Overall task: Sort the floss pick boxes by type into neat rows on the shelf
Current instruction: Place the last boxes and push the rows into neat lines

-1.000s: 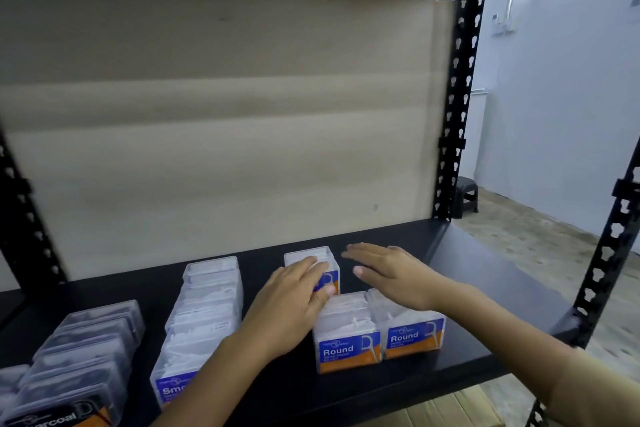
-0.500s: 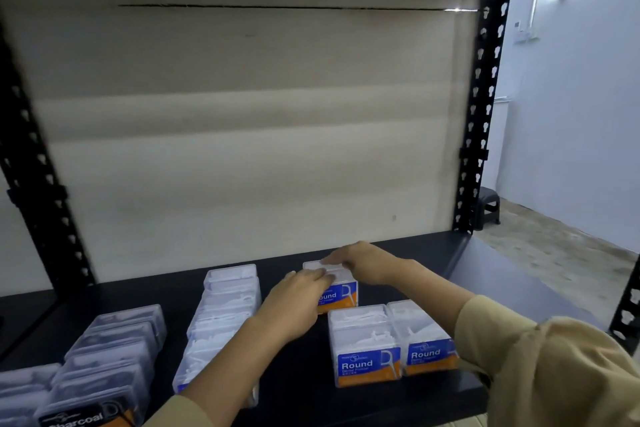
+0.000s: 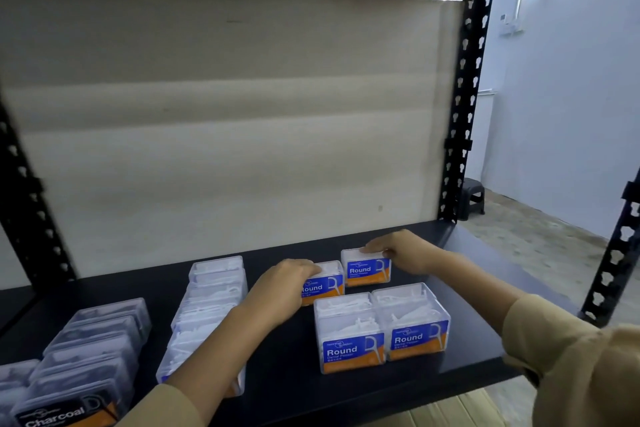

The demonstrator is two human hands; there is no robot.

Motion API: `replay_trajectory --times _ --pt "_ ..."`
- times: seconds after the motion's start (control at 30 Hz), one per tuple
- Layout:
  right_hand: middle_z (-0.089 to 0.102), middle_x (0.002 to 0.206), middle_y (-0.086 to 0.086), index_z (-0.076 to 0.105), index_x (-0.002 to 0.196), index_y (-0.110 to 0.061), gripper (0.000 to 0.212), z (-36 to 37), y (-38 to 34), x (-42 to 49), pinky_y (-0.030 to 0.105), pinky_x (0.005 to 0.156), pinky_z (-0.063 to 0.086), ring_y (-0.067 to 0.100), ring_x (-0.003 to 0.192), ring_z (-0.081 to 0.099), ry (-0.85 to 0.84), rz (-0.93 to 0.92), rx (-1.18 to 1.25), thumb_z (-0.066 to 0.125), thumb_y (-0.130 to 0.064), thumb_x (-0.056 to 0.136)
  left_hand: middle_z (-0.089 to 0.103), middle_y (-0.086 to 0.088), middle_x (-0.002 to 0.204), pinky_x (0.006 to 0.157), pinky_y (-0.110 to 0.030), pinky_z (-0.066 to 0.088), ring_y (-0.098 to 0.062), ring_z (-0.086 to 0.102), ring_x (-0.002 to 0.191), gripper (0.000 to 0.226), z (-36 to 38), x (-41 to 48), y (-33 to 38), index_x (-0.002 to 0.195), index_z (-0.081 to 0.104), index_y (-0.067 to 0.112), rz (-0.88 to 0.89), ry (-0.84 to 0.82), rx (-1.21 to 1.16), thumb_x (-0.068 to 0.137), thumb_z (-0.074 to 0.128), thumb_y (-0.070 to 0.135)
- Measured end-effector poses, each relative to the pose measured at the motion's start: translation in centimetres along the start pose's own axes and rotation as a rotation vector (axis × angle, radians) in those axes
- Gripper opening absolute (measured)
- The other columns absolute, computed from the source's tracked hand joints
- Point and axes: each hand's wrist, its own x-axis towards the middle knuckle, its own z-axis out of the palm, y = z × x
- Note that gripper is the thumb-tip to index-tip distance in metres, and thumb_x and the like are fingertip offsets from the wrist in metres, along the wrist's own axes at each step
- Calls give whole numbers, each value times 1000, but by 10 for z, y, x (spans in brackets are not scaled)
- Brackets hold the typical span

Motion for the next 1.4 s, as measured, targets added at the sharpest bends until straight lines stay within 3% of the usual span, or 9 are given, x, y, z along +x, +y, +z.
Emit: replay_trajectory --times 0.23,0.63,0.73,0.83,0.97,1.07,1.17,1.27,1.4 --pt "50 141 2 53 131 -17 42 -5 18 -33 20 105 33 17 131 46 -14 -27 11 48 -2 92 53 -1 138 103 -29 41 -17 50 124 51 -4 1 10 134 50 19 2 -13 -127 86 65 23" --pt "49 142 -1 53 131 -21 42 -4 14 -56 22 107 34 14 133 44 -51 -40 47 48 -4 93 55 4 136 102 -29 43 -15 52 122 42 -5 -2 32 130 55 24 38 -13 -114 93 45 6" --pt "50 141 -2 54 131 -20 41 -5 11 -62 13 103 30 12 133 43 -45 -45 52 45 -3 94 56 5 135 103 -30 43 -14 53 122 39 -8 -5 35 127 58 24 44 -8 -120 95 42 9" --pt "50 140 -3 53 131 -20 40 -6 7 -67 17 105 32 13 132 44 -49 -24 106 43 -5 96 54 6 135 102 -31 43 -12 51 120 33 -11 -8 38 127 56 24 46 -26 -146 98 41 21" --pt "33 152 -4 42 138 -27 45 -3 -3 -75 31 112 30 16 138 34 -77 18 169 44 -38 95 38 6 145 111 -36 30 -13 35 131 47 -9 -17 42 138 41 28 68 -57 -93 96 33 49" --pt "10 159 -8 18 146 -33 72 3 -13 -86 44 119 12 15 146 12 -141 28 135 41 -62 85 10 7 158 119 -41 12 -16 10 146 81 -1 -28 43 149 13 30 60 -111 -32 82 31 72" --pt "-7 159 -9 -2 148 -31 108 10 -21 -98 45 119 -5 11 146 -9 -154 8 -99 38 -83 61 -16 6 159 120 -44 -4 -17 -16 146 109 8 -38 45 149 -9 31 57 -191 41 66 36 86" --pt "-16 158 -7 -13 147 -29 115 20 -21 -100 43 116 -12 12 145 -17 -156 4 -217 48 -80 64 -25 3 156 119 -45 -8 -20 -25 143 115 14 -41 46 148 -15 28 39 -225 60 69 49 80" --pt "-18 157 -5 -17 146 -27 110 26 -18 -98 42 115 -12 14 144 -18 -161 13 -229 54 -70 74 -23 2 157 120 -41 -4 -21 -23 144 108 18 -39 49 148 -14 24 24 -229 20 76 52 71"
